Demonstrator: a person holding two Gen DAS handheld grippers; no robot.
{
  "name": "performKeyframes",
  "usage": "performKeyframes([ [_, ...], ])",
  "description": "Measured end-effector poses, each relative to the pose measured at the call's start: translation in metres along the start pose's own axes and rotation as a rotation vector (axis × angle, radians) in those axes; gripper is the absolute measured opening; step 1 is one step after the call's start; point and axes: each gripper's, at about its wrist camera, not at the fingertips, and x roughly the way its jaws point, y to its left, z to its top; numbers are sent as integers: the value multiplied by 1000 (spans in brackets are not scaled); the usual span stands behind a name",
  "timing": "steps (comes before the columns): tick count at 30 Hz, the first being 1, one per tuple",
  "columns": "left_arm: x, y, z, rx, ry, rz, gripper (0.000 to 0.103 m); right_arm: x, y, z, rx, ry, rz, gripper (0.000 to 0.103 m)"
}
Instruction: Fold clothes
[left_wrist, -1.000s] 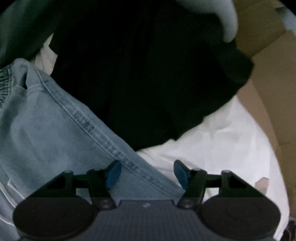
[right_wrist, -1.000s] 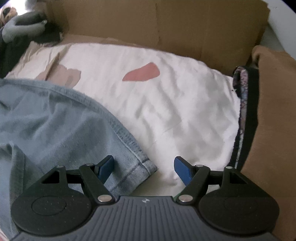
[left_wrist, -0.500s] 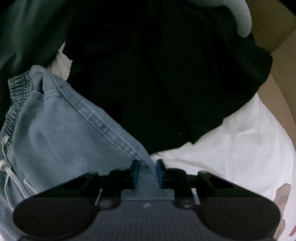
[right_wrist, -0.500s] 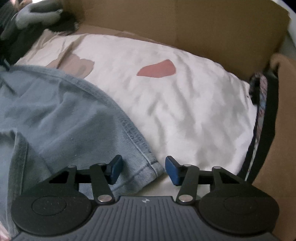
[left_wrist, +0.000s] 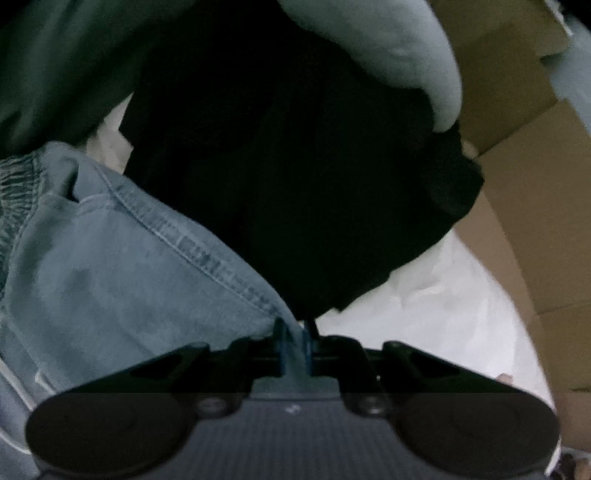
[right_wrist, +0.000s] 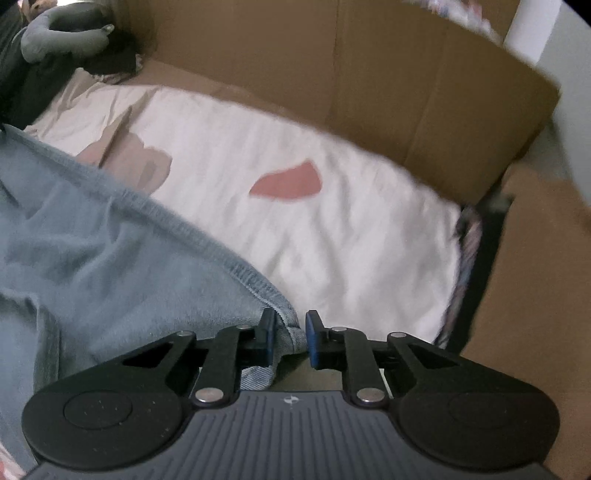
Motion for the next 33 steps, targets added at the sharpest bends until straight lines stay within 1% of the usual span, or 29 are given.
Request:
performKeyframes([
  [1,-1,1,0,2,-9,-13,9,-4,-2,6,-5,-14,-13,17],
  [2,-3,1,0,8,-22,-30,9,-9,-3,11,-9,-28,-27,9],
  [3,-4,2,0,11,-34,-47,9,-11,-4,16,-16,-34,-36,8],
  [6,-5,6,1,7,-57,-91,8,-15,-4,31,-48,-50,-67,8],
  [8,-5,7,2,3,-61,-107,8,-14,-3,39,-83,-54,-87,8],
  [14,-6,1,6,-1,-86,-145,8,-12,-8,68,-118,-69,-141,7],
  [20,2,-12,10,-3,-90,-144,8,9,-17,99,-160,-48,-186,7],
  [24,7,-18,9,-4,-88,-139,8,30,-24,121,-145,-37,-220,7],
  [28,11,-22,9,-7,-87,-139,8,53,-25,141,-176,-11,-250,7],
  [33,17,-28,7,-7,-83,-133,9,75,-26,159,-194,11,-281,7],
])
